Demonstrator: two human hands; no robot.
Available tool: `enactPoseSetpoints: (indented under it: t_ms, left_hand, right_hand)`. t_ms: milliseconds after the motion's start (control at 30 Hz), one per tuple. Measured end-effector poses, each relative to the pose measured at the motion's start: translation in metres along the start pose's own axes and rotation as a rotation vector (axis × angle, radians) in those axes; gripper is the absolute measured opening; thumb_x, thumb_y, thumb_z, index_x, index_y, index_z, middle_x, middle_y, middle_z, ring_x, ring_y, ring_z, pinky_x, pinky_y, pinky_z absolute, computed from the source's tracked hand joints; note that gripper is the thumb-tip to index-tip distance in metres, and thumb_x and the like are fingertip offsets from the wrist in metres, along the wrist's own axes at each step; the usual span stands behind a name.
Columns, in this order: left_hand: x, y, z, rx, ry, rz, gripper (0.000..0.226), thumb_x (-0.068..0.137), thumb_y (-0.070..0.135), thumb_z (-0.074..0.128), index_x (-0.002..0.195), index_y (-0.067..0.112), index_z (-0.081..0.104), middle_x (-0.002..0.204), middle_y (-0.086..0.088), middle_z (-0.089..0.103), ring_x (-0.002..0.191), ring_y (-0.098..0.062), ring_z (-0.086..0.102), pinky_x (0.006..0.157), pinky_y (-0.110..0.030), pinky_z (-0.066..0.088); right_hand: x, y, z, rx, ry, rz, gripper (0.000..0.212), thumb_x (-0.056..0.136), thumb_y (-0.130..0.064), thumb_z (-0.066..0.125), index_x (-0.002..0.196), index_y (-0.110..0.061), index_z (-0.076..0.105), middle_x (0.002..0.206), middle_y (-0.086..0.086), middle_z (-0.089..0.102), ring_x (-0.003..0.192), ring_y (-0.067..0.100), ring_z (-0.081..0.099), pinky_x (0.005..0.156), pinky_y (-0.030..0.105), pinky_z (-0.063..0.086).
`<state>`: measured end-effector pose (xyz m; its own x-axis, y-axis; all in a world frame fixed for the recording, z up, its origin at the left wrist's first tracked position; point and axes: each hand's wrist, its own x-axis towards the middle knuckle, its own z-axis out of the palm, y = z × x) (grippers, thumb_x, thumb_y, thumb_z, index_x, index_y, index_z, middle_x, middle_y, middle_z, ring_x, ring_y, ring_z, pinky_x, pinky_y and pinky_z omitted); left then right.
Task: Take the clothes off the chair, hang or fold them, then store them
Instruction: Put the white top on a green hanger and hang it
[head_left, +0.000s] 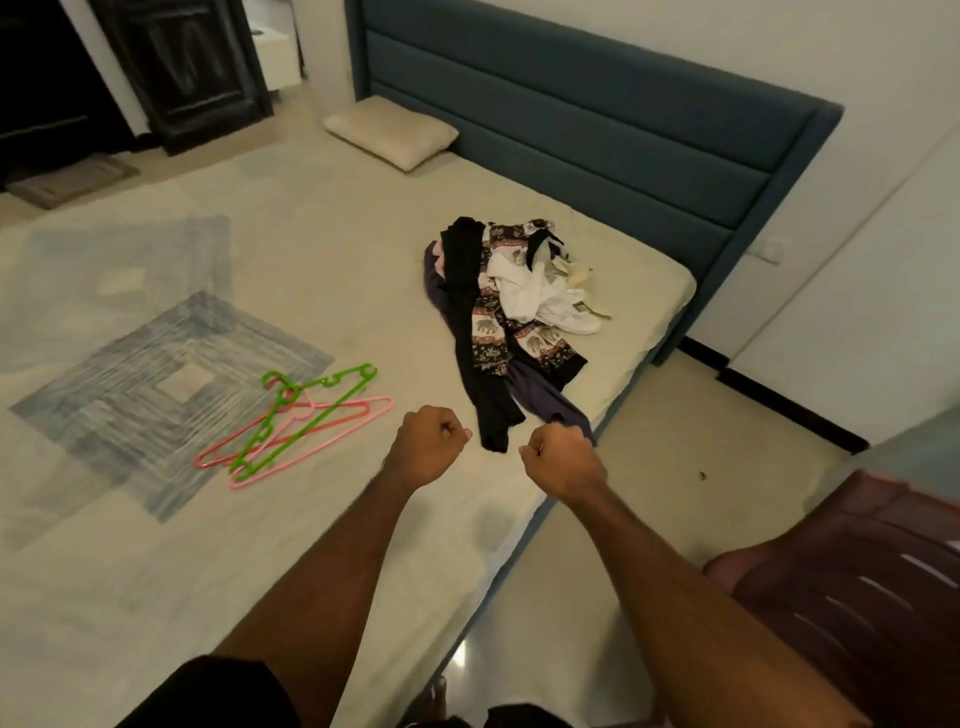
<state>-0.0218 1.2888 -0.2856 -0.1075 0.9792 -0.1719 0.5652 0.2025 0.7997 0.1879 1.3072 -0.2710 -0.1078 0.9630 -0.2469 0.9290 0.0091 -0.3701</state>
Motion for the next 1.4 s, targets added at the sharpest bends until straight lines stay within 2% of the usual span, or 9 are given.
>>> enactPoseSetpoints:
  t_ms: [200, 367, 600, 800, 967, 1167, 1233, 1333, 1400]
  left_hand:
    - [0.109, 0.030, 0.027, 0.000, -0.039, -0.028, 0.022, 0.091, 0.024, 0.071, 0.072, 0.014, 0.069, 0.066, -0.003, 0.071, 0.063, -0.021, 0.070, 0.071, -0.044, 0.062]
    - [0.211, 0.045, 0.044, 0.004, -0.005, -0.099, 0.022, 0.096, 0.022, 0.068, 0.080, 0.007, 0.070, 0.074, -0.004, 0.073, 0.061, -0.013, 0.070, 0.057, -0.016, 0.048]
    - [0.346, 0.062, 0.066, 0.046, 0.014, -0.280, 0.022, 0.096, 0.022, 0.067, 0.079, 0.006, 0.069, 0.075, -0.007, 0.073, 0.063, -0.019, 0.071, 0.064, -0.031, 0.060]
    - [0.458, 0.072, 0.087, 0.089, 0.038, -0.311, 0.025, 0.095, 0.023, 0.065, 0.076, 0.006, 0.067, 0.068, -0.007, 0.070, 0.066, -0.025, 0.069, 0.071, -0.044, 0.057]
    - [0.508, 0.067, 0.111, 0.088, 0.011, -0.295, 0.018, 0.095, 0.022, 0.066, 0.077, 0.021, 0.062, 0.077, 0.008, 0.065, 0.074, -0.007, 0.061, 0.065, -0.018, 0.043]
    - [0.525, 0.047, 0.127, -0.025, -0.028, -0.386, 0.014, 0.095, 0.024, 0.066, 0.083, 0.018, 0.066, 0.081, 0.002, 0.070, 0.076, -0.017, 0.069, 0.076, -0.035, 0.054]
    - [0.524, 0.044, 0.129, -0.031, -0.042, -0.394, 0.014, 0.096, 0.024, 0.066, 0.084, 0.016, 0.066, 0.079, 0.000, 0.070, 0.075, -0.018, 0.068, 0.073, -0.032, 0.051]
    - [0.518, 0.042, 0.127, -0.049, -0.066, -0.415, 0.016, 0.097, 0.026, 0.065, 0.086, 0.014, 0.067, 0.079, -0.006, 0.069, 0.072, -0.014, 0.062, 0.066, -0.025, 0.044]
    - [0.514, 0.044, 0.124, -0.101, -0.058, -0.441, 0.017, 0.098, 0.029, 0.064, 0.089, 0.015, 0.067, 0.080, -0.008, 0.070, 0.070, -0.012, 0.059, 0.065, -0.025, 0.043]
  right_hand:
    - [0.107, 0.031, -0.019, 0.051, 0.011, 0.062, 0.027, 0.095, -0.033, 0.056, 0.073, -0.018, 0.056, 0.081, 0.004, 0.065, 0.083, 0.027, 0.063, 0.069, 0.035, 0.051]
    - [0.229, 0.048, -0.023, 0.060, -0.032, 0.036, 0.026, 0.096, -0.035, 0.057, 0.077, -0.016, 0.060, 0.082, 0.003, 0.064, 0.082, 0.027, 0.063, 0.072, 0.036, 0.053]
    - [0.394, 0.076, -0.030, 0.175, -0.200, -0.060, 0.024, 0.097, -0.033, 0.059, 0.076, -0.021, 0.057, 0.079, -0.001, 0.059, 0.085, 0.025, 0.062, 0.075, 0.036, 0.053]
    - [0.529, 0.101, -0.021, 0.268, -0.352, -0.025, 0.022, 0.099, -0.015, 0.053, 0.100, -0.007, 0.073, 0.105, 0.010, 0.071, 0.097, 0.024, 0.063, 0.083, 0.030, 0.046]
    - [0.609, 0.110, 0.002, 0.354, -0.434, 0.138, 0.029, 0.099, -0.015, 0.052, 0.121, -0.007, 0.069, 0.128, 0.011, 0.066, 0.117, 0.028, 0.061, 0.095, 0.032, 0.046]
    - [0.662, 0.108, 0.045, 0.617, -0.577, 0.356, 0.053, 0.097, -0.023, 0.063, 0.149, -0.019, 0.049, 0.154, 0.007, 0.043, 0.135, 0.027, 0.049, 0.105, 0.032, 0.043]
    - [0.665, 0.106, 0.055, 0.783, -0.523, 0.410, 0.051, 0.095, -0.022, 0.068, 0.144, -0.014, 0.055, 0.148, 0.007, 0.051, 0.131, 0.025, 0.053, 0.103, 0.031, 0.043]
    - [0.656, 0.097, 0.059, 1.039, -0.256, 0.451, 0.014, 0.088, -0.015, 0.076, 0.102, -0.014, 0.074, 0.113, 0.013, 0.073, 0.099, 0.019, 0.065, 0.085, 0.031, 0.051]
    - [0.642, 0.087, 0.050, 1.363, -0.143, 0.553, 0.021, 0.083, -0.009, 0.080, 0.101, -0.012, 0.068, 0.099, 0.010, 0.073, 0.092, 0.022, 0.066, 0.081, 0.035, 0.053]
